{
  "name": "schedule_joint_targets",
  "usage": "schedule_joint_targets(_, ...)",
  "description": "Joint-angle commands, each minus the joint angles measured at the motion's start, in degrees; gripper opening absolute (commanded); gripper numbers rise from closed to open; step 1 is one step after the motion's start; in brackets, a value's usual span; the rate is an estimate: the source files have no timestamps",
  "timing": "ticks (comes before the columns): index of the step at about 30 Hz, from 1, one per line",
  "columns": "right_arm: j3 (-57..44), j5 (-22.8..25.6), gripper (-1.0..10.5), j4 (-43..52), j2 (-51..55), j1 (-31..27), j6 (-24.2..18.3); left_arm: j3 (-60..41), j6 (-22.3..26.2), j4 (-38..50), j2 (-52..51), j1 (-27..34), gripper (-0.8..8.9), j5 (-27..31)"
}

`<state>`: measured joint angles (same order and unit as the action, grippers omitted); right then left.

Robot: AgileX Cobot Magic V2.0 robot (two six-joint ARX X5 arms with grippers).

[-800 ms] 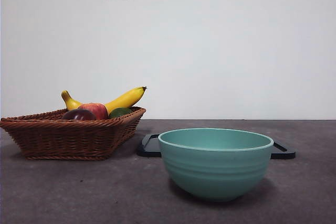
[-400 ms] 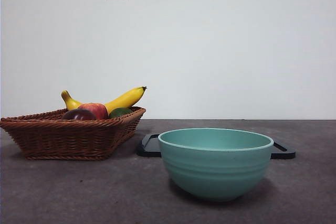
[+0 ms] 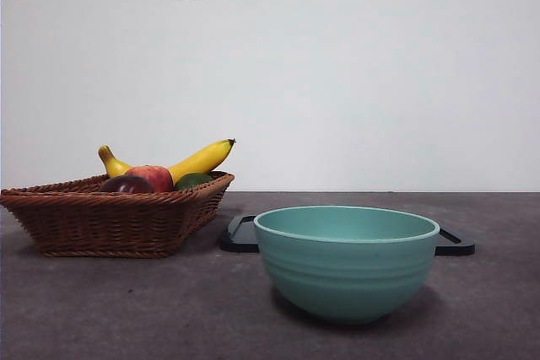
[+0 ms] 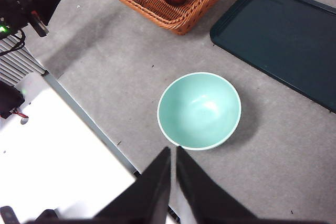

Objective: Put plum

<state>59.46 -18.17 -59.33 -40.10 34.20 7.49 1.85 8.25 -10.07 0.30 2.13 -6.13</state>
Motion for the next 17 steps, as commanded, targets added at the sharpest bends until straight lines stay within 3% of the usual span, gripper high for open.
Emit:
schedule_joint_targets(1,0.3,0.1,0.1,0.6,-0.2,0.5,-0.2,-1.2,-0.2,-0.5,-0.1,0.2,0.07,0.0)
schedule_joint_targets(4,0.3,0.0,0.1,0.6,-0.2,0.5,-0.5,-1.2,-0.2,-0.5,-0.1,0.2,0.07,0.0)
schedule_joint_targets(8,0.2,2.3,0.1,2.3,0.7,-1.7,-7.8,-1.2,-0.2,-0.5,-0.1,0.2,0.07,0.0)
schedule_joint_targets(11,-1.9,1.5,0.1,9.8,2.6,-7.0,-11.9,-1.2,-0.2,-0.5,-0.1,0.2,0.07,0.0)
schedule_joint_targets(17,-15.6,1.7,0.1,30.1,11.2,-22.1,-12.3,-1.2,-0.2,-0.5,-0.1,0.2,0.07,0.0)
